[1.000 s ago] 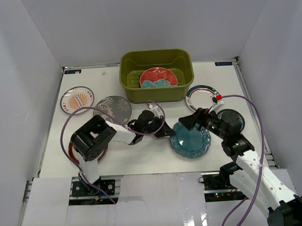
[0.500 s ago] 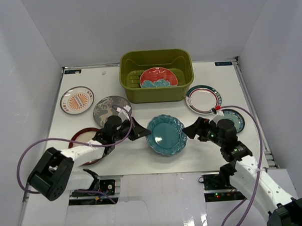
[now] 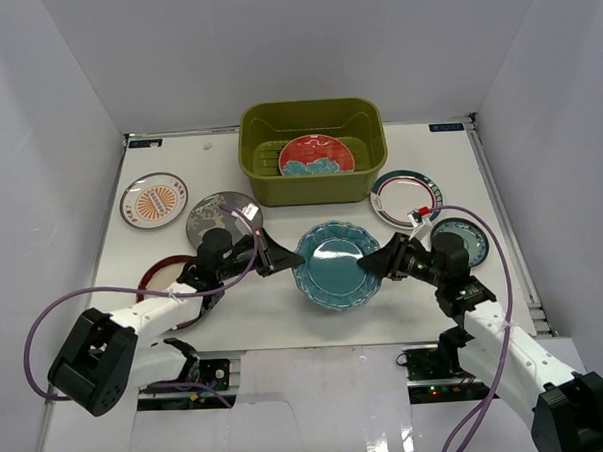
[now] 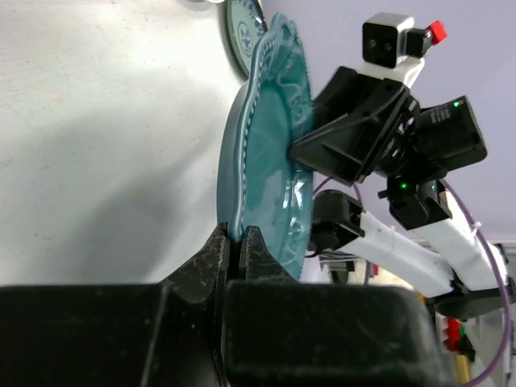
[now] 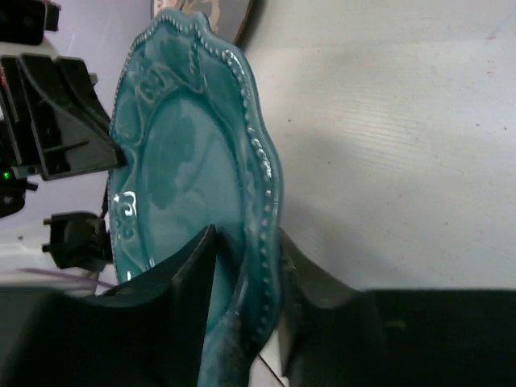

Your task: Place the plates into the plastic bin on the countertop

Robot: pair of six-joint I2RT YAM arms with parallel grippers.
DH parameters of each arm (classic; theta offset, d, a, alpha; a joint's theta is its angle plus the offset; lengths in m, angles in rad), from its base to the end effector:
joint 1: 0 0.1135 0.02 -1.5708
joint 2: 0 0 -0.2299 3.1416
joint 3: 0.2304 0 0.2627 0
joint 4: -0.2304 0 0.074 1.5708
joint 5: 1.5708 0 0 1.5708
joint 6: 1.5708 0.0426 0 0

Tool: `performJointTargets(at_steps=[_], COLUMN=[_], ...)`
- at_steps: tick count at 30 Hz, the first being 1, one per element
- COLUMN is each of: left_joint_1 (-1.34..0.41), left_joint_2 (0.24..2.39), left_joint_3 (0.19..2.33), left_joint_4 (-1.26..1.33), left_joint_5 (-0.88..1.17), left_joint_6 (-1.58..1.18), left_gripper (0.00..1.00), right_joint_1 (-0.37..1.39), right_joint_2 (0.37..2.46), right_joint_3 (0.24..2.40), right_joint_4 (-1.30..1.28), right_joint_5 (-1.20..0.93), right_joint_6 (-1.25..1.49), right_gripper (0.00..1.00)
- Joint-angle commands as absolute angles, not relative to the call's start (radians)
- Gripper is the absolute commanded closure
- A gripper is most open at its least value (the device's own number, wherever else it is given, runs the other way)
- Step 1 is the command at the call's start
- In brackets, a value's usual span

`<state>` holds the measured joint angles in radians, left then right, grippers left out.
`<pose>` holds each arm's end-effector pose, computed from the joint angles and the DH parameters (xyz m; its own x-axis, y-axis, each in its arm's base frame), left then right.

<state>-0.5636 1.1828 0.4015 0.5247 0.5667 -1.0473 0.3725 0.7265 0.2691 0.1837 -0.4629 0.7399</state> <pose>0.2103 -0.1599 0.1609 -0.8778 -0.3096 -0.3655 0.2590 0.3353 -0.9058 0.1906 0.0949 0.1768 -0.6755 0.3838 -0.6297 -0.3665 0.5663 0.7383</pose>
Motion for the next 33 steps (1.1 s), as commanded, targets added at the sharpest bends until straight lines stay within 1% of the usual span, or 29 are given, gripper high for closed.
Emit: performJointTargets(at_steps=[1,3,4,6,7,8,9,10,11,13,15,16,20,21,22,23,24,25,26,27,28,29,33], left_joint_1=[-0.555,-0.557,-0.555,-0.555,-0.555,-0.555,-0.555,-0.555,-0.557,-0.555,-0.555,-0.555,-0.555,-0.555,-0.555,-0.557,-0.555,-0.555,-0.552,-0.551,-0.549,-0.549,-0.543], left_joint_2=[1.091,1.050,1.036,1.005,0.973,0.956,0.939,0.922,0.896,0.873,0.842,0.832,0.776,0.758,0.749,0.741,0.736,0.733,0.733,0.736,0.739,0.741,0.732], left_joint_3=[0.489,0.526,0.546,0.592,0.644,0.669,0.692,0.736,0.756,0.807,0.833,0.839,0.824,0.801,0.787,0.760,0.749,0.741,0.736,0.732,0.733,0.733,0.727], left_joint_4=[0.533,0.471,0.380,0.261,0.132,0.073,0.013,-0.109,-0.159,-0.285,-0.351,-0.397,-0.460,-0.462,-0.459,-0.453,-0.443,-0.436,-0.430,-0.422,-0.420,-0.420,-0.416], left_joint_5=[0.600,0.571,0.557,0.481,0.442,0.399,0.309,0.261,0.217,0.097,0.037,-0.030,-0.150,-0.166,-0.184,-0.187,-0.186,-0.180,-0.161,-0.149,-0.143,-0.137,-0.112], left_joint_6=[-1.020,-0.958,-0.928,-0.815,-0.777,-0.735,-0.666,-0.635,-0.605,-0.521,-0.471,-0.425,-0.353,-0.347,-0.344,-0.344,-0.345,-0.344,-0.339,-0.334,-0.330,-0.328,-0.327], left_gripper=[0.97,0.86,0.68,0.45,0.28,0.21,0.16,0.11,0.03,0.02,0.02,0.02,0.02,0.02,0.02,0.02,0.02,0.02,0.02,0.02,0.02,0.02,0.02], right_joint_1=[0.370,0.368,0.368,0.368,0.368,0.368,0.368,0.368,0.368,0.367,0.368,0.367,0.367,0.367,0.367,0.365,0.365,0.362,0.362,0.361,0.359,0.359,0.359], right_joint_2=[0.727,0.732,0.729,0.726,0.729,0.739,0.752,0.764,0.779,0.850,0.931,0.958,1.130,1.214,1.257,1.352,1.402,1.449,1.545,1.596,1.641,1.729,1.922], right_joint_3=[0.259,0.262,0.267,0.300,0.322,0.377,0.411,0.443,0.475,0.584,0.688,0.727,0.937,0.981,1.083,1.135,1.182,1.274,1.325,1.372,1.469,1.518,1.735], right_joint_4=[0.327,0.344,0.348,0.359,0.360,0.360,0.360,0.371,0.380,0.388,0.443,0.449,0.425,0.414,0.391,0.364,0.342,0.333,0.318,0.286,0.273,0.252,0.146], right_joint_5=[-0.549,-0.561,-0.558,-0.552,-0.548,-0.535,-0.529,-0.522,-0.506,-0.491,-0.483,-0.473,-0.385,-0.377,-0.342,-0.327,-0.318,-0.310,-0.302,-0.298,-0.292,-0.281,-0.255], right_joint_6=[0.831,0.853,0.860,0.870,0.868,0.864,0.859,0.856,0.854,0.856,0.856,0.850,0.773,0.758,0.717,0.700,0.693,0.684,0.675,0.673,0.669,0.664,0.655], right_gripper=[0.75,0.92,0.92,0.92,0.92,0.92,0.92,0.92,0.92,0.92,0.92,0.92,0.92,0.92,0.92,0.92,0.92,0.92,0.92,0.92,0.92,0.92,0.92])
